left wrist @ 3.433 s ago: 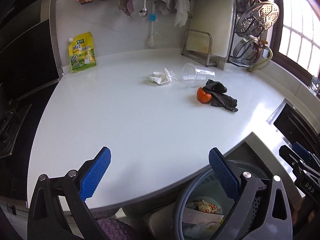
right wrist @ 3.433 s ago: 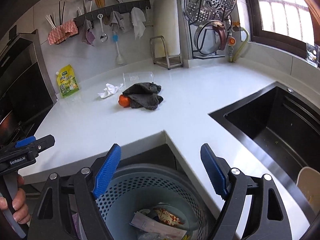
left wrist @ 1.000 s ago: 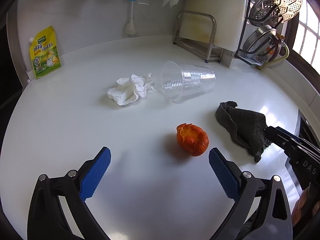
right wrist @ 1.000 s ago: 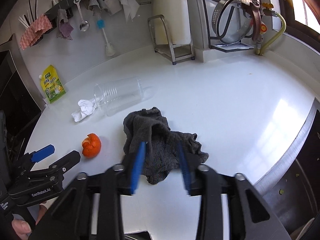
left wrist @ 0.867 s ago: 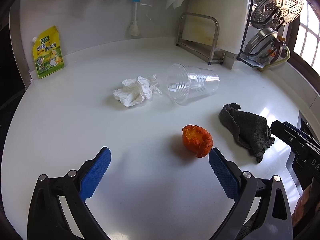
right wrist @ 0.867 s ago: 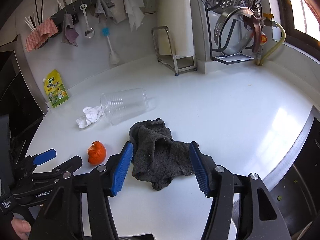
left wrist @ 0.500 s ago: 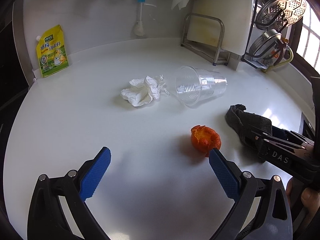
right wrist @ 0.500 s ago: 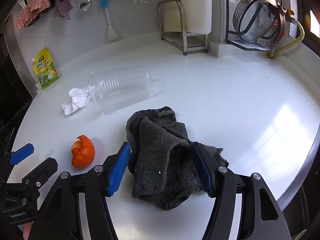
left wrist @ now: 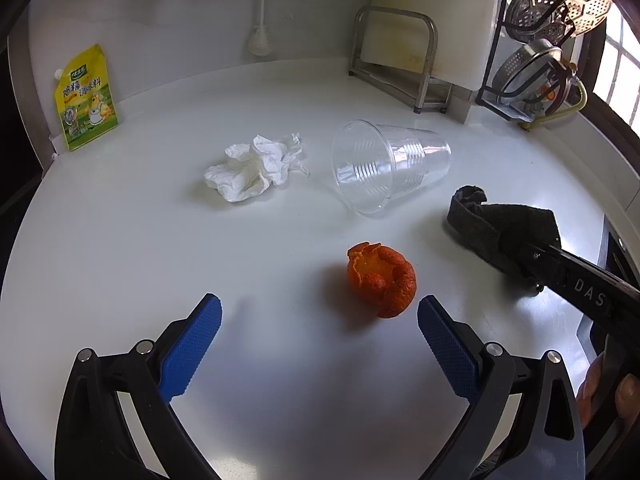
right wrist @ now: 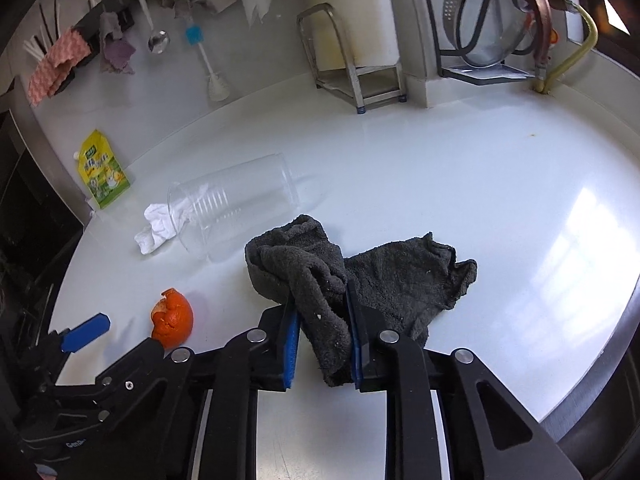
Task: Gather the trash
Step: 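Grasp the orange peel with the left tool while the right tool lifts the cloth, then carry both items over the grey basket and open both tools to drop them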
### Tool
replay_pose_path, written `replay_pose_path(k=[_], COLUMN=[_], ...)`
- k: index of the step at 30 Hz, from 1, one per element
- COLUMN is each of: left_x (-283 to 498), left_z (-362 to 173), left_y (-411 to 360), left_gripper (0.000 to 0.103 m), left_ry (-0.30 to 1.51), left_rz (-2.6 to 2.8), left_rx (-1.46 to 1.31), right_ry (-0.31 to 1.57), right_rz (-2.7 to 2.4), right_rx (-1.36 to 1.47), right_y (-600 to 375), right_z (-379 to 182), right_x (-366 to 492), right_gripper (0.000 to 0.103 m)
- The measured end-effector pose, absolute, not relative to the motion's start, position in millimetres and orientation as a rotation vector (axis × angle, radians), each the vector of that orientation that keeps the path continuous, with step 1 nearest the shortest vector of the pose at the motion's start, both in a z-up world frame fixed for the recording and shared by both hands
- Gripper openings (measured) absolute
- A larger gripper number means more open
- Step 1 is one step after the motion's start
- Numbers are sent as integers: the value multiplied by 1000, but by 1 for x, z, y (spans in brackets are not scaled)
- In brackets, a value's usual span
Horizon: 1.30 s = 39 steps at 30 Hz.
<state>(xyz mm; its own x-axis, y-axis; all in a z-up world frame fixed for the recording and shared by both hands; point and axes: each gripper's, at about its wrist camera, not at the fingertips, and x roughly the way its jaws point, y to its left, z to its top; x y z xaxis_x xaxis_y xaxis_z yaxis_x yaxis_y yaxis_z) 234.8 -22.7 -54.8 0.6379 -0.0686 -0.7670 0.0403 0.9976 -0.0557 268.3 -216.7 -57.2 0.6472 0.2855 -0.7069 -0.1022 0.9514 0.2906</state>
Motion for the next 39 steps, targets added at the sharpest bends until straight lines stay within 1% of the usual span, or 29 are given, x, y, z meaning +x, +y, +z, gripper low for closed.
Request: replay_pose_path(k=[10,13,14,15,17,18,19,21,23,25,26,29,34,39], left_x=[257,259,259,259,258,258,259,258,256,254,252,247,230,203], left_z=[-62,-62,-62,-62,-63,-64,-64,-64,-63,-62,-61,-57,-50,-42], left_y=[-39,-40,-41,-43,-47,-48,-49,-49,-49,-49,-49,-46,-36,-24], left_gripper=[96,95,93,91,77,73,66,57,42,32,28,24,24,24], left_ry=[933,933,934,933,933,937,940,937,932,924,919,917,906,886], left_rz=[-30,-25,-24,-22,-19,-21,-24,-35,-48,-59,-63,-86,-96,-110], left_rx=[-22,-20,-15,-5,17,26,30,25,19,20,21,9,14,30], right_ry=[803,800,800,800,798,796,795,793,795,796,797,801,790,757], right_rz=[208,211,210,210,210,209,209,209,208,208,206,202,199,207], right_rx=[354,362,366,370,378,380,381,381,380,377,375,369,352,321], right_y=[-242,-242,-243,-244,-245,-245,-246,-245,-245,-245,-245,-244,-240,-232], right_z=[-48,-47,-48,-48,-48,-47,-47,-47,-48,-48,-49,-50,-49,-47], right_x=[264,263,263,263,263,262,262,262,262,261,261,260,250,217], right_gripper=[20,19,19,19,19,19,19,19,19,19,19,19,19,19])
